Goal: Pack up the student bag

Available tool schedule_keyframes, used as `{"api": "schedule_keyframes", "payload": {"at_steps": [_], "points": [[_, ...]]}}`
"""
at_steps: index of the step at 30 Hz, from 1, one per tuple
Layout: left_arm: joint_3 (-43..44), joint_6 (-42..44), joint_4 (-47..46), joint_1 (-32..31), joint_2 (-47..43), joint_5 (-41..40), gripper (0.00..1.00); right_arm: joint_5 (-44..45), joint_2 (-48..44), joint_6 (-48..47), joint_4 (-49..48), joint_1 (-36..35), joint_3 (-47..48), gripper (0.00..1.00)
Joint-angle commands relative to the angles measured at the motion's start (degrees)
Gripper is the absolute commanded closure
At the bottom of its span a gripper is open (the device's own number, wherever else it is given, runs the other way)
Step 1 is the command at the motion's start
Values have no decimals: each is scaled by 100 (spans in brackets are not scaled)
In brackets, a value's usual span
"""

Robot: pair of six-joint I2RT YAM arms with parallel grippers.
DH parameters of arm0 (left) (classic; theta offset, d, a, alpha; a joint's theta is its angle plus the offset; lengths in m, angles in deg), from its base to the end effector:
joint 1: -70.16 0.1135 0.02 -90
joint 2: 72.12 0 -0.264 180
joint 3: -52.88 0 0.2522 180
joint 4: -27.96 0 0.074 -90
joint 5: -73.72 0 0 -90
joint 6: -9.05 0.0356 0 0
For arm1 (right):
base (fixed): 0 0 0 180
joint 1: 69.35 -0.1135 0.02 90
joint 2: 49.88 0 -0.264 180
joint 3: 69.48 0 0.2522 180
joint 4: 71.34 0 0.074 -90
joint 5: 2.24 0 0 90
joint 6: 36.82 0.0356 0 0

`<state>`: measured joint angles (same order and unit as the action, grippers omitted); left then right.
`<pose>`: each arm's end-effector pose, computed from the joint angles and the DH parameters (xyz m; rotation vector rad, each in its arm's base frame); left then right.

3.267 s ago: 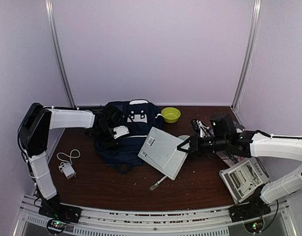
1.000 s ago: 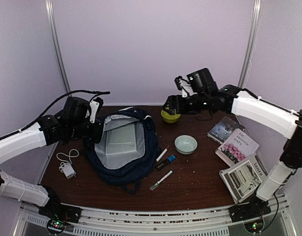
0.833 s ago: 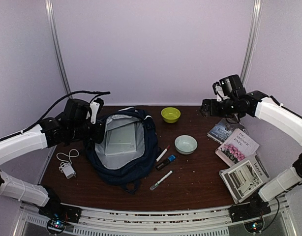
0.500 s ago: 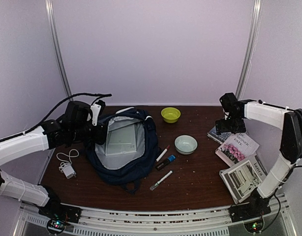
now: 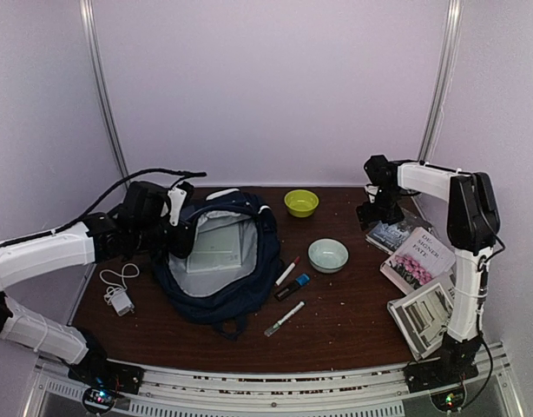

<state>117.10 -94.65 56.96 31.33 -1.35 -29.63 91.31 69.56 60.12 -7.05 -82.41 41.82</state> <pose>0.2170 -0.1641 0.2708 0.3462 2.1569 -0.2676 0.4218 0.0956 0.2033 -0.1375 2.8257 -0.0104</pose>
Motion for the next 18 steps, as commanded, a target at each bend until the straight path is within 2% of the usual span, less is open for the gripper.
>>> {"api": "schedule_keyframes", "payload": {"at_steps": [1, 5, 12, 16, 18], "points": [[225, 111, -782, 86, 112, -31, 100, -187, 744, -200, 621, 145, 681, 9], [223, 139, -751, 81, 98, -140, 100, -352, 905, -352, 761, 137, 920, 11], [197, 125, -837, 93, 158, -208, 100, -936, 871, -268, 1080, 89, 913, 20], [304, 100, -871, 95, 226, -175, 100, -2429, 596, -353, 812, 19, 726, 25], [323, 95, -817, 95, 208, -152, 100, -1845, 305, -226, 613, 89, 600, 24]]}}
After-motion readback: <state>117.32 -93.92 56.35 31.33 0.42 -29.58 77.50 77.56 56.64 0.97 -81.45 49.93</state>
